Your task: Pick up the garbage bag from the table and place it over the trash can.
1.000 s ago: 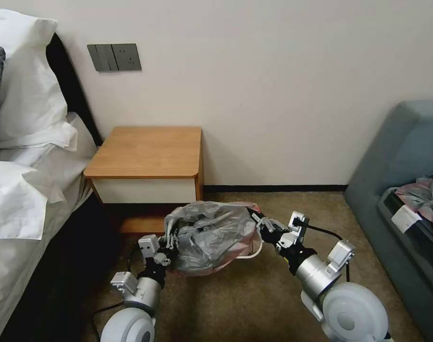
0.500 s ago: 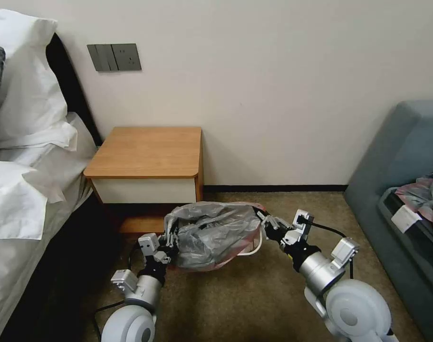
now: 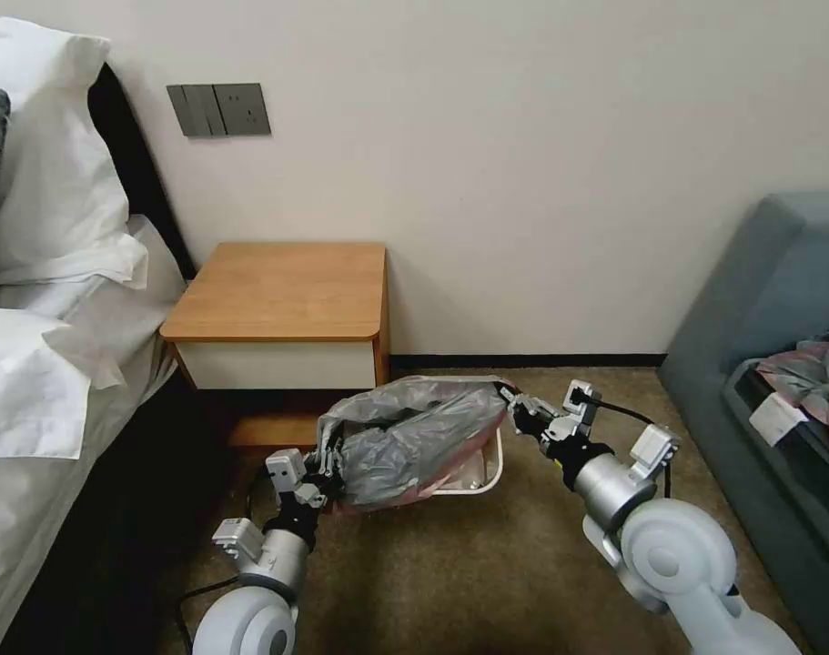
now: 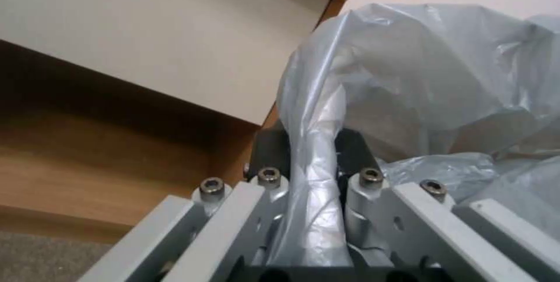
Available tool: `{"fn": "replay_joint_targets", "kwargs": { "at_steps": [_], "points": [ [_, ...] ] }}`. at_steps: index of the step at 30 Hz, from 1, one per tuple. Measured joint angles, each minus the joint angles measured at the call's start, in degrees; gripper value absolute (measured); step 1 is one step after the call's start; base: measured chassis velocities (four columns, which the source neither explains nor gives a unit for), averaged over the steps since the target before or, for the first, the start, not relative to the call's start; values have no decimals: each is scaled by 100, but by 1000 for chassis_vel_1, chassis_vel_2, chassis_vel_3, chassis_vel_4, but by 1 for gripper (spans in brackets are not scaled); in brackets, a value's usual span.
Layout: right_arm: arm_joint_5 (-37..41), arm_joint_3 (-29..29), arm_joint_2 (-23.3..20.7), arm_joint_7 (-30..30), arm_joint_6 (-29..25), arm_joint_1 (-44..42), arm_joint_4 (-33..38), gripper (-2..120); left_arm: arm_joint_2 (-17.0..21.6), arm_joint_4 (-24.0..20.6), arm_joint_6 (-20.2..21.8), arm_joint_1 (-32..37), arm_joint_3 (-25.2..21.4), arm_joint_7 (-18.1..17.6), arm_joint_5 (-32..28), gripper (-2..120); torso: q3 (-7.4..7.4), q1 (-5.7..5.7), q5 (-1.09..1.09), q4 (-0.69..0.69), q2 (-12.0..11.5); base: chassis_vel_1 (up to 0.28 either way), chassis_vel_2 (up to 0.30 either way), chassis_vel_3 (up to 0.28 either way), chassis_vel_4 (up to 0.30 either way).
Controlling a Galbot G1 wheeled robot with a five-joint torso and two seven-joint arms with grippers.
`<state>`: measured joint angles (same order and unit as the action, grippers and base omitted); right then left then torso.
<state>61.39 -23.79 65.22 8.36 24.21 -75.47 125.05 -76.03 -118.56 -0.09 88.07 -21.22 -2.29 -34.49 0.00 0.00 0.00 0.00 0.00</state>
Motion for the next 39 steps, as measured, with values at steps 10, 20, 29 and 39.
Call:
{"fn": "replay_joint_targets", "kwargs": {
  "at_steps": [10, 20, 29, 39],
  "points": [
    [166, -104, -25, -84, 232, -118, -21, 0, 1, 4, -10, -10, -12, 98, -144, 6, 0, 0, 0, 0, 0, 0, 0, 0, 0],
    [226, -187, -36, -163, 242, -241, 49, 0, -2, 48, -2, -32, -122, 90, -295, 6, 0, 0, -1, 0, 0, 0, 0, 0, 0],
    [397, -224, -14, -219, 235, -275, 27, 0, 9, 40, 42, -16, -146, 133, -368, 6, 0, 0, 0, -1, 0, 0, 0, 0, 0],
    [649, -234, -30, -44, 236, -101, -72, 0, 3, 21, 56, 15, -133, 234, -320, 6, 0, 0, -1, 0, 0, 0, 0, 0, 0]
  ]
}}
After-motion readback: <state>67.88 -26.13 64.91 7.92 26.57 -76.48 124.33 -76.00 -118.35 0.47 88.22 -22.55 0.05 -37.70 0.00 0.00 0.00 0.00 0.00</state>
